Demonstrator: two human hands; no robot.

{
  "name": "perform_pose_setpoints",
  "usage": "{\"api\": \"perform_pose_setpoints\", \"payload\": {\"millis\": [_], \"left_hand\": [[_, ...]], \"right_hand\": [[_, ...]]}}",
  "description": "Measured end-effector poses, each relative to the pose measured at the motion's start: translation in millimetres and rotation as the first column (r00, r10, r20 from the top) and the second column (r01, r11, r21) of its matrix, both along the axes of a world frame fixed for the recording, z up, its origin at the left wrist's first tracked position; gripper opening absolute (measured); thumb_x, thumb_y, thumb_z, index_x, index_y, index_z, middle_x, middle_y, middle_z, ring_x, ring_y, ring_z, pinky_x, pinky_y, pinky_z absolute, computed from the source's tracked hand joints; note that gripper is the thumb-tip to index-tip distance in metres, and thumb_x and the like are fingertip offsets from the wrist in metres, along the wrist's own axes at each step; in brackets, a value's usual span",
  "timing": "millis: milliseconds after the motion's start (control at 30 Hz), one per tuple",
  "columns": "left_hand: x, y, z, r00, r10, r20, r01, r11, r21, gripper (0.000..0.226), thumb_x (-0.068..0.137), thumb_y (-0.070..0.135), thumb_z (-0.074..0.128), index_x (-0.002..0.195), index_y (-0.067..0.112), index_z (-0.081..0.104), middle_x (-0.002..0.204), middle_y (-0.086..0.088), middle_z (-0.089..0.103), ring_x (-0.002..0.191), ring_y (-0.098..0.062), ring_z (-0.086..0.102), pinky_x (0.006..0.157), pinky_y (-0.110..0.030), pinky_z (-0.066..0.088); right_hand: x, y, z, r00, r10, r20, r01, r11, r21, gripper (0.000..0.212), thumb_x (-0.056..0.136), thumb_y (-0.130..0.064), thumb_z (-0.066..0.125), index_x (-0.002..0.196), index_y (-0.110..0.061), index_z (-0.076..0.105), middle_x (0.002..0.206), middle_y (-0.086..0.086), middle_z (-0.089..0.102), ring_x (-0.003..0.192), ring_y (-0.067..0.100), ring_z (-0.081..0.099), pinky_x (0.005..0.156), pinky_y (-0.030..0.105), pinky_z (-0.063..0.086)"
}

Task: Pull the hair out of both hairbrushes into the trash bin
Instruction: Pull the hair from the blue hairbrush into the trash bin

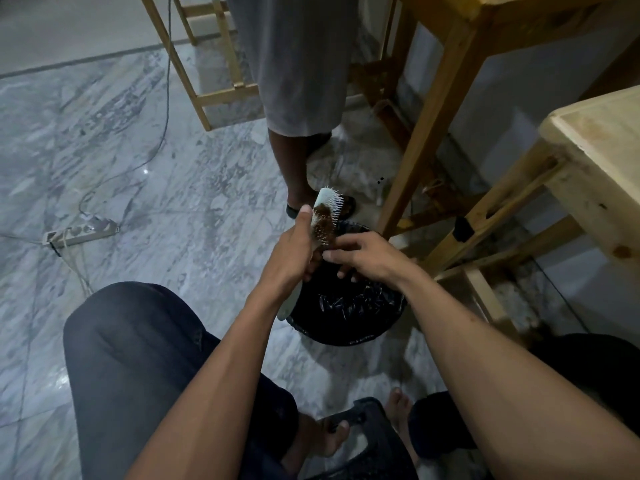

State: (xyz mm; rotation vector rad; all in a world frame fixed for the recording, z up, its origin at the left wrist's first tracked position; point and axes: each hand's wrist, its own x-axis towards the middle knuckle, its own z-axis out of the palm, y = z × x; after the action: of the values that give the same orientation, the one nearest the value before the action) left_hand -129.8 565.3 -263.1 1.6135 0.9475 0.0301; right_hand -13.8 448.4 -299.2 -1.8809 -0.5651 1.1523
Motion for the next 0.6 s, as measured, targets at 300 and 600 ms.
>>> {"api": "perform_pose_setpoints", "payload": {"millis": [300,600], "left_hand": [[-1,12,0,0.981,0.192,-0.025,-0.192,0.981,-0.023,0.076,0.074,0.076,0.024,0.099,0.016,0.062,0.096,-0.019,0.065,0.079,-0.038,0.059,0.072,-0.044,0.042],[-2,11,5,0.992,0.060,-0.107,-0.059,0.998,0.016,0.008,0.090,0.011,0.047,0.086,0.011,0.054,0.068,-0.010,0.055,0.059,-0.026,0.052,0.064,-0.040,0.044]], "right_hand": [[16,-25,-6,0.953,-0.110,0.281,0.170,0.964,-0.202,0.021,0.097,-0.023,0.070,0.082,-0.013,0.081,0.076,0.003,0.078,0.066,0.011,0.066,0.054,0.017,0.048],[13,-20,-2,0.971,-0.048,0.234,0.105,0.966,-0.237,0.051,0.093,-0.011,0.067,0.142,-0.021,0.060,0.137,0.001,0.059,0.112,0.023,0.063,0.094,0.037,0.055]]}}
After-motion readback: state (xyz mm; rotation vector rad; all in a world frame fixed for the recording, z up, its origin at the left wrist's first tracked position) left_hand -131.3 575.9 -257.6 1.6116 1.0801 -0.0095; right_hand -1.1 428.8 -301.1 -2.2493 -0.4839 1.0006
